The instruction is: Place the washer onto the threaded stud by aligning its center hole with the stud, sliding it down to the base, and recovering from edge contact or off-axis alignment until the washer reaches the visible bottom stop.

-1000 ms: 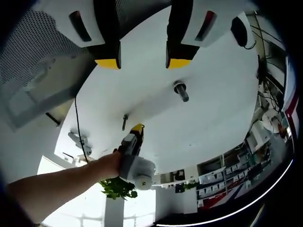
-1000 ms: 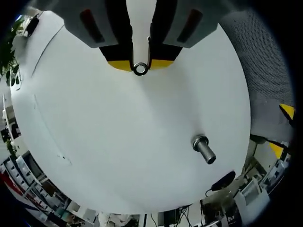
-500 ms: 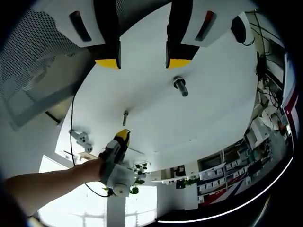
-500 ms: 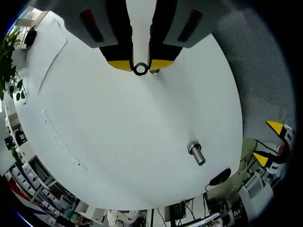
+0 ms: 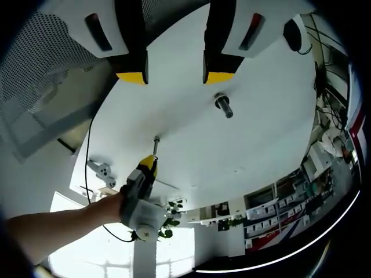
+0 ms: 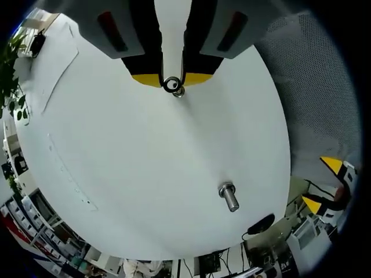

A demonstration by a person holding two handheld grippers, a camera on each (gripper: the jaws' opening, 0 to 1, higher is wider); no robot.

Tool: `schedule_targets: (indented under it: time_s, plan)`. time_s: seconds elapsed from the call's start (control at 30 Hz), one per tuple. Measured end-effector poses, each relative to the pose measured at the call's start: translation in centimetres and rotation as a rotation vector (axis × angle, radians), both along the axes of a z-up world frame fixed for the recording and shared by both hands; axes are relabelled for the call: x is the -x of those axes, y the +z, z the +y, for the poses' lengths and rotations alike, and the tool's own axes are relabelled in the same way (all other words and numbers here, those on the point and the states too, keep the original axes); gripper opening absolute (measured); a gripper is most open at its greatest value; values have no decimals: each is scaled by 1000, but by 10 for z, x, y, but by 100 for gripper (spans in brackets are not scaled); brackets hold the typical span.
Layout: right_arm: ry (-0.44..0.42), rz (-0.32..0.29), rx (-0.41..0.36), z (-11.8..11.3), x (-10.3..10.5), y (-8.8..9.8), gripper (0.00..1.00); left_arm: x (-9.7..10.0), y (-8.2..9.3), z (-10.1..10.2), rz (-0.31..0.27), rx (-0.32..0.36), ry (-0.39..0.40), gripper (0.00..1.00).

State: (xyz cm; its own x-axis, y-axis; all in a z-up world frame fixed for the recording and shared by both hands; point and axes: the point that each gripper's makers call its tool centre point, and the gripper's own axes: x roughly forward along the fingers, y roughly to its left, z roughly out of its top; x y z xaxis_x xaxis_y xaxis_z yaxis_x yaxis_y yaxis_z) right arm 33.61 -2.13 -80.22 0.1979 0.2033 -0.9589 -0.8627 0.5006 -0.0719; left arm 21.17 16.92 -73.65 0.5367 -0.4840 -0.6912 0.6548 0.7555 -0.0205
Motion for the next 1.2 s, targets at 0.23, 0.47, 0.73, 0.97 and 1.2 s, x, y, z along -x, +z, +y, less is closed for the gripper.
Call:
schedule_targets:
  time_s: [0.23, 0.47, 0.73, 0.97, 1.2]
  plan:
    - [-1, 11, 5, -2, 2, -4, 14, 0, -1, -1, 4, -2, -5, 36]
    - [3, 15, 4, 0, 2, -7, 14, 1, -2, -2, 7, -2, -11, 36]
    - [13, 25, 12, 3, 2, -17, 14, 2, -3, -2, 11, -2, -10, 36]
    - [2, 41, 17, 1, -1, -29, 14, 3, -4, -2, 16, -8, -16, 36]
    - [-26, 57, 5, 2, -3, -38, 14, 3, -5, -2, 20, -11, -15, 36]
